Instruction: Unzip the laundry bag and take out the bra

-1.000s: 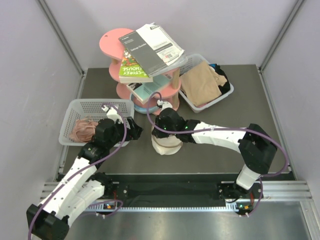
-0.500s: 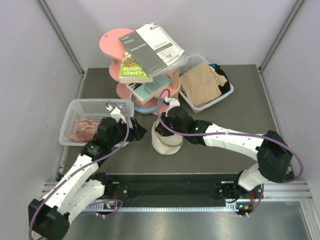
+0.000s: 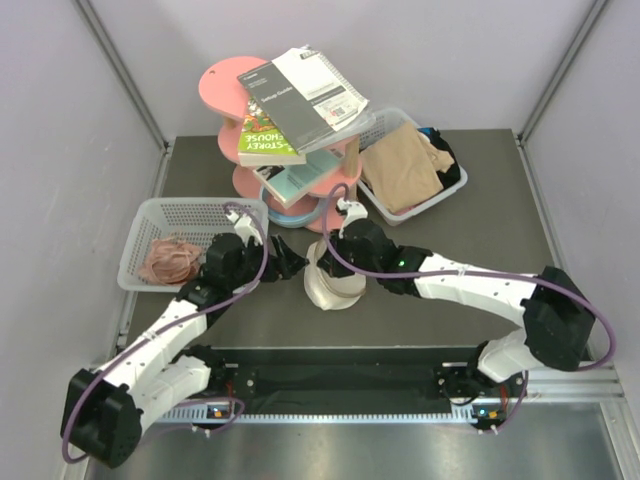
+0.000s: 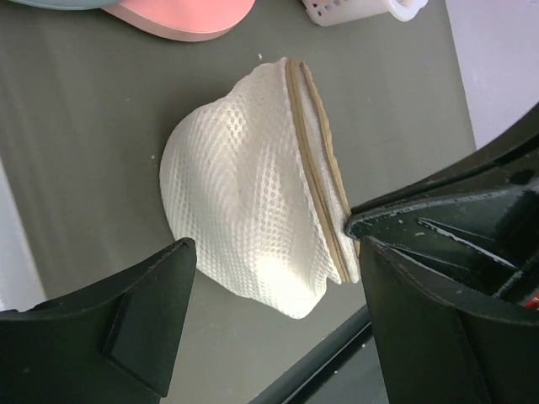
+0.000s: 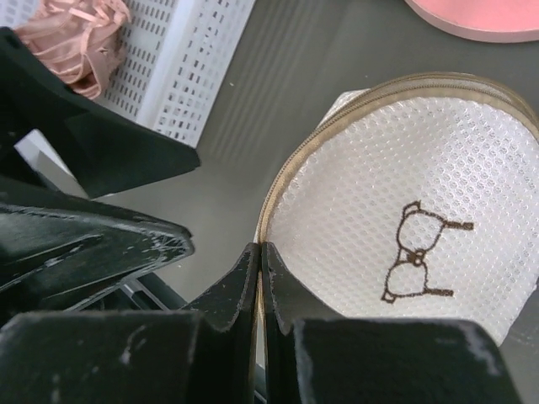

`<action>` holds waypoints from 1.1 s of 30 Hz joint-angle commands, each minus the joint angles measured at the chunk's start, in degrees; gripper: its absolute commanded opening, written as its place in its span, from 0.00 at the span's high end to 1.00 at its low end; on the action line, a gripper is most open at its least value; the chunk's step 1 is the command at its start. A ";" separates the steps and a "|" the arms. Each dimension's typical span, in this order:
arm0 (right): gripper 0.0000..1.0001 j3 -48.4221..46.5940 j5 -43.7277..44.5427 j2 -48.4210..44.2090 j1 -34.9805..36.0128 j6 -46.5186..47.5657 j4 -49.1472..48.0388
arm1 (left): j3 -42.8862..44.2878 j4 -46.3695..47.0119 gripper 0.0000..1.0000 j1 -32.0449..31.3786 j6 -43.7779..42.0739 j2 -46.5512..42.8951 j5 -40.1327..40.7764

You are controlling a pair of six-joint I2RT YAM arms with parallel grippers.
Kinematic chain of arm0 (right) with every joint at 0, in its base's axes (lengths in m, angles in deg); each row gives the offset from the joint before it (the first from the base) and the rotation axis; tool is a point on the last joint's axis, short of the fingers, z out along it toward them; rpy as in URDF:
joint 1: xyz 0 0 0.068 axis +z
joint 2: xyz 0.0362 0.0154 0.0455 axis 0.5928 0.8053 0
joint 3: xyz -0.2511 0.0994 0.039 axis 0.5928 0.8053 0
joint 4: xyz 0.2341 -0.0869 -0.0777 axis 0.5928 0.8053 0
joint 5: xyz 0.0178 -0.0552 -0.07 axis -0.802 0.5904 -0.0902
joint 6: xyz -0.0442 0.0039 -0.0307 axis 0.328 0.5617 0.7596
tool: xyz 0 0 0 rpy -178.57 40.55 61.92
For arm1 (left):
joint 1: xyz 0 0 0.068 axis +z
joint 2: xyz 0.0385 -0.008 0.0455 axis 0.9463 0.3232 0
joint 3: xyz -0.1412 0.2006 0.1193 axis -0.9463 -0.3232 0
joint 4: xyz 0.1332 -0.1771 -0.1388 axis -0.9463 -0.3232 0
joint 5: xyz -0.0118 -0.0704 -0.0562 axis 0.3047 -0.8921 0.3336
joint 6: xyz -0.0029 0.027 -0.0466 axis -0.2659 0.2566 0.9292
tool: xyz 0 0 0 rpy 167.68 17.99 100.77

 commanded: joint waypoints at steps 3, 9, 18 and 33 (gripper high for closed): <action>1.00 0.99 0.90 -5.65 -0.81 -0.46 -2.48 | -0.06 8.78 0.18 -2.24 2.16 3.09 -1.07; 1.00 2.22 0.90 -7.41 -1.17 -0.46 -2.65 | 0.38 9.76 0.19 -3.83 1.90 6.34 0.16; 1.00 3.89 1.25 -11.54 -1.52 -0.28 -1.68 | 0.03 11.42 0.34 -5.06 1.81 11.44 2.01; 0.98 8.46 13.19 -28.85 -2.40 -0.55 14.12 | -1.02 11.52 0.97 -5.50 1.90 13.20 3.59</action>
